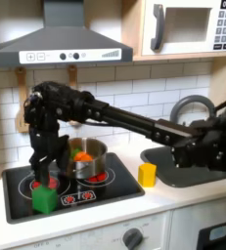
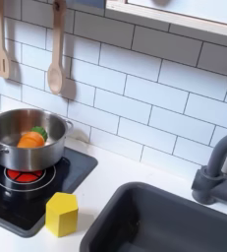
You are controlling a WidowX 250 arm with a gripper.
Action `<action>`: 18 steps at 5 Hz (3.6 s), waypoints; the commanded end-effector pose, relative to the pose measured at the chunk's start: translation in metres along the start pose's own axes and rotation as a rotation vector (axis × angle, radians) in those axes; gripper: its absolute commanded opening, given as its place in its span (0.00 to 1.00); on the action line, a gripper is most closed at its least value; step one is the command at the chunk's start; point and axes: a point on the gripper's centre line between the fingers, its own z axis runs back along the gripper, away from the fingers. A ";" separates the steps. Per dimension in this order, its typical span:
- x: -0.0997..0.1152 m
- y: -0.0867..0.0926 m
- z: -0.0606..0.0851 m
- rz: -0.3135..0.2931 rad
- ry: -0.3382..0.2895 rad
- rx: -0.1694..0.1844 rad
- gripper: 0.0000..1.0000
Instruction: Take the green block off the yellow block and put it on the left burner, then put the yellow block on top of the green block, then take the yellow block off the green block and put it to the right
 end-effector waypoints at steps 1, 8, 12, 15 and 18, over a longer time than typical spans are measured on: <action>-0.034 -0.026 0.001 -0.091 0.034 -0.047 1.00; -0.092 -0.106 -0.008 -0.322 0.061 -0.057 1.00; -0.109 -0.151 -0.025 -0.419 0.089 -0.049 1.00; -0.117 -0.166 -0.033 -0.445 0.106 -0.046 1.00; -0.117 -0.163 -0.035 -0.445 0.095 -0.025 1.00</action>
